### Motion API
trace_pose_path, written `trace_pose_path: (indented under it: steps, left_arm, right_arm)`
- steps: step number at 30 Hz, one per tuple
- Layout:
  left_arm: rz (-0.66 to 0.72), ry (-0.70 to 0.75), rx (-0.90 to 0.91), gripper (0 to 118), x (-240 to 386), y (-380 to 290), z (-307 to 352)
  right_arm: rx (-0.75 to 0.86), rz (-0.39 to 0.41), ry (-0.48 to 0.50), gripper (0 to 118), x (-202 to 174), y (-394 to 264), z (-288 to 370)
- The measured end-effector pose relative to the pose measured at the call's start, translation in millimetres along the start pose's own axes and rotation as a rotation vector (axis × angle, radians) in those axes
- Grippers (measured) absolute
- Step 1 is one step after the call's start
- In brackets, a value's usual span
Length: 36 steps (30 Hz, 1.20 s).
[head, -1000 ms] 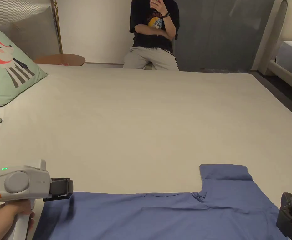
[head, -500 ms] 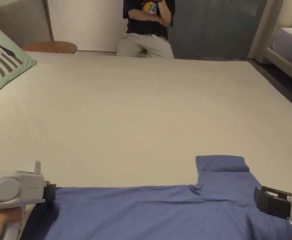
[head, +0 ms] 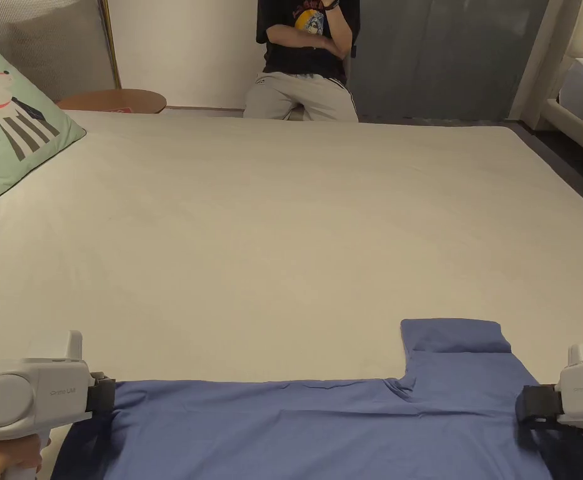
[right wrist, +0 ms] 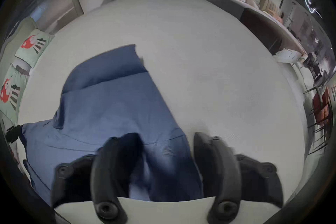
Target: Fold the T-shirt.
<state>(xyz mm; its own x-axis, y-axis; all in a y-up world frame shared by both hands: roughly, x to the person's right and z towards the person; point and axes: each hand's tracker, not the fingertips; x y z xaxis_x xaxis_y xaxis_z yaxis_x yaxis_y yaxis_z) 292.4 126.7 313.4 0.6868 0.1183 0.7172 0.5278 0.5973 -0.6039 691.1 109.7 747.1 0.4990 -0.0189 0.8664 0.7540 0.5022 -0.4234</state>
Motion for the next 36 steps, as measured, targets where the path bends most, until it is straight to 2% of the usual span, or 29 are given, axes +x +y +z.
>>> trace_pose_path:
  steps: [2,3,5,15,23,30,36]
  left_arm:
    - [-0.003,0.004,0.003,5,-0.3,1.3,3.4]
    - [-0.003,0.004,0.004,5,-1.3,2.5,4.5]
    - [-0.005,0.008,0.013,5,-2.0,4.3,11.9]
    - [0.006,-0.026,0.100,5,-14.7,-4.9,91.0]
    - [0.047,-0.057,0.132,5,-39.0,-75.3,164.7]
    - [0.041,-0.029,0.072,5,-44.5,-149.5,180.0]
    - [0.054,-0.007,0.017,5,-48.4,-184.2,165.5]
  right_arm:
    - [0.039,0.056,-0.001,15,-4.6,-0.1,11.4]
    - [0.058,0.084,-0.005,4,-5.5,-0.4,17.6]
    - [0.071,0.084,0.039,4,-3.5,0.2,33.1]
    - [0.221,0.075,0.125,4,12.1,-39.4,142.2]
    - [0.278,0.062,0.155,4,32.5,-123.2,219.4]
    - [0.214,0.072,0.126,4,37.1,-200.7,227.2]
    - [0.147,0.035,0.109,4,45.9,-239.8,209.2]
